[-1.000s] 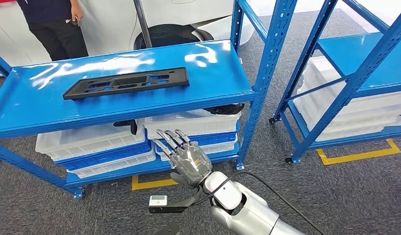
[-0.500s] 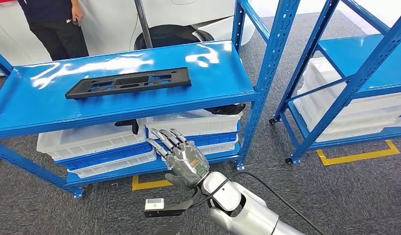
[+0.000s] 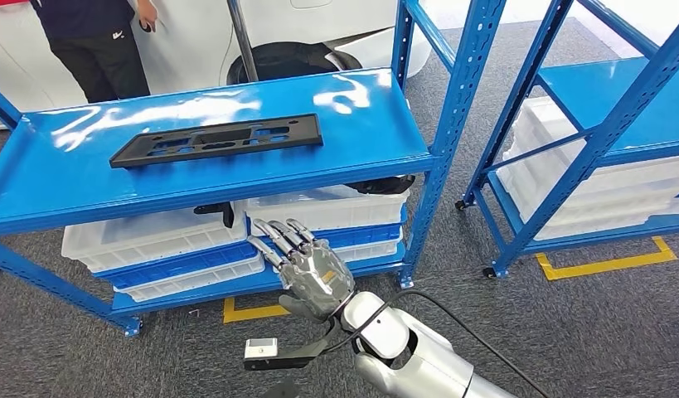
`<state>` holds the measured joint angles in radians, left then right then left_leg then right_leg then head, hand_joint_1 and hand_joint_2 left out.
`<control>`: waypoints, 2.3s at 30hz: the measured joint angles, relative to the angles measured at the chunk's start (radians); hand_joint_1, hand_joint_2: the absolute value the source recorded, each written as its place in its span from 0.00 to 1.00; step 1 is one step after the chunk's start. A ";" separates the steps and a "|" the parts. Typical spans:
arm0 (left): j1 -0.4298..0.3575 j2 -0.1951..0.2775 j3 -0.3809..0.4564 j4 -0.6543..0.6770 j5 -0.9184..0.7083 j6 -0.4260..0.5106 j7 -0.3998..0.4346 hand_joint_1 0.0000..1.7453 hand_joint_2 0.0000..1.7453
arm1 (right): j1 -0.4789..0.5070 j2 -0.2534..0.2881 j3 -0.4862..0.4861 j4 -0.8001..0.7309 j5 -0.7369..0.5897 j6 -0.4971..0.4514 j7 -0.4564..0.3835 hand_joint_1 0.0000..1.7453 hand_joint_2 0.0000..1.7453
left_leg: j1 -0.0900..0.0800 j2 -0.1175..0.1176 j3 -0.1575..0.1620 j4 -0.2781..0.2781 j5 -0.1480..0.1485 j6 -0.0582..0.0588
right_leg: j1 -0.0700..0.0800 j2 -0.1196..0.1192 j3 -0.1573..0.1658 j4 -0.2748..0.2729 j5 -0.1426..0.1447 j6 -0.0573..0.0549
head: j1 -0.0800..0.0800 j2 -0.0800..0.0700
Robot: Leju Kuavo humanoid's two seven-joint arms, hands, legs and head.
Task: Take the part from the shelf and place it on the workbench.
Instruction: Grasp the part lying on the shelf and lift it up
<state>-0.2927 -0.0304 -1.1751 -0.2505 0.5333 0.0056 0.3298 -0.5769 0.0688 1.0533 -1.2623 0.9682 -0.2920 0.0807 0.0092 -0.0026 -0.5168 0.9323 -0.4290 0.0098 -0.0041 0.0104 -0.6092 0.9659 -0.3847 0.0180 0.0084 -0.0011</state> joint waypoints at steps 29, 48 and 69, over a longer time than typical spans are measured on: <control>0.138 0.084 -0.013 0.005 0.072 -0.140 0.109 0.00 0.00 | -0.005 0.027 0.027 0.000 -0.026 -0.017 -0.023 0.00 1.00 | -0.001 -0.001 0.000 0.000 0.000 0.000 | 0.000 -0.002 0.000 0.000 0.000 0.000 | 0.000 0.000; 0.150 0.070 -0.006 0.005 0.074 -0.114 0.174 0.00 0.00 | -0.017 0.022 0.042 0.011 -0.026 0.073 -0.040 0.00 1.00 | -0.001 -0.001 0.000 0.000 0.000 0.000 | 0.000 -0.002 0.000 0.000 0.000 0.000 | 0.000 0.000; 0.154 0.070 -0.006 0.009 0.084 -0.099 0.149 0.00 0.00 | -0.066 0.009 0.045 0.007 -0.017 0.121 -0.032 0.00 1.00 | -0.001 -0.001 0.000 0.000 0.000 0.000 | 0.000 -0.002 0.000 0.000 0.000 0.000 | 0.000 0.000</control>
<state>-0.1384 0.0393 -1.1811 -0.2415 0.6169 -0.0936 0.4791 -0.6427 0.0774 1.0983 -1.2553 0.9514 -0.1709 0.0488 0.0083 -0.0034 -0.5169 0.9324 -0.4290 0.0096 -0.0045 0.0086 -0.6088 0.9656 -0.3849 0.0176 0.0084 -0.0011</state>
